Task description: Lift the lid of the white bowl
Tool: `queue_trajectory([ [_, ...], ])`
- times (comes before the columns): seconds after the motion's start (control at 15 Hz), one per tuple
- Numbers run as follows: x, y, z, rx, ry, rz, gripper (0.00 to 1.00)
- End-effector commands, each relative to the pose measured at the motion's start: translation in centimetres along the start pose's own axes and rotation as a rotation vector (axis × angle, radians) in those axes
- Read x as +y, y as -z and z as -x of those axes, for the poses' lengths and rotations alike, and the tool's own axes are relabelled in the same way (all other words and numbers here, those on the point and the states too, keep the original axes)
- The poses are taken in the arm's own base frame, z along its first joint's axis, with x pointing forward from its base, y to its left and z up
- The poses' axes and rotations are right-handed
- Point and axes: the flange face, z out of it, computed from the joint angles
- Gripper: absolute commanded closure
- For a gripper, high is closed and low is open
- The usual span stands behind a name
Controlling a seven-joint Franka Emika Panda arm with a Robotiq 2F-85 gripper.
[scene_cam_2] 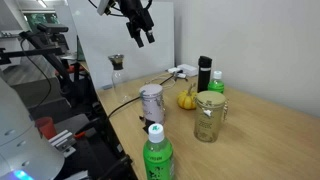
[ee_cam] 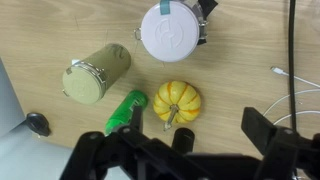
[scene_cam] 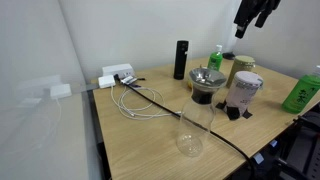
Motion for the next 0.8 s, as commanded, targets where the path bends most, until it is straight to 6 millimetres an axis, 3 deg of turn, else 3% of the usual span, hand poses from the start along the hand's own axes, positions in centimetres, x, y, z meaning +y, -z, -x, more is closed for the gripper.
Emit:
queue_trajectory([
  [0.0, 0.0, 0.0, 0.0, -0.001, 0.0, 0.0, 0.0],
  [0.27, 0.9, -1.0, 0.3, -0.001, -0.129, -0.034, 0.0],
  [0.67, 4.3, -3.8, 1.7, -0.009, -0.33, -0.033, 0.0],
  [0.73, 3.7, -3.5, 1.1, -0.032, -0.288, -0.029, 0.0],
])
